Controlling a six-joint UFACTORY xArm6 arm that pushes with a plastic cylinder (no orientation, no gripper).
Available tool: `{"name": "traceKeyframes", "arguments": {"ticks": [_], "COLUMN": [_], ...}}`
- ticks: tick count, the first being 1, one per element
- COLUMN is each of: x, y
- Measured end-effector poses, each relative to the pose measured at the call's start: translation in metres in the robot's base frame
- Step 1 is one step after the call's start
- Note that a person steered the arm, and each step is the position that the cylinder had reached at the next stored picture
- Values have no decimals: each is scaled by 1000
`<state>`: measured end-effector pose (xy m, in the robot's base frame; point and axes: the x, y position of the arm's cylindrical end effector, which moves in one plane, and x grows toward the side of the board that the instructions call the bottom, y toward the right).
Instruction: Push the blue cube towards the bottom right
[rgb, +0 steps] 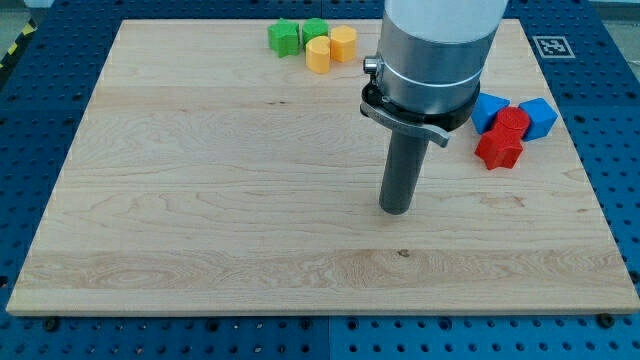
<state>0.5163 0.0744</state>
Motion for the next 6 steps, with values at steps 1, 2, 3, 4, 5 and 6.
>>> {"name": "traceKeyframes", "arguments": {"ticks": [1,2,3,4,5,6], "x": [0,-49,-107,-154,-180,-195], "y": [0,-8,-8,9,54,112]}}
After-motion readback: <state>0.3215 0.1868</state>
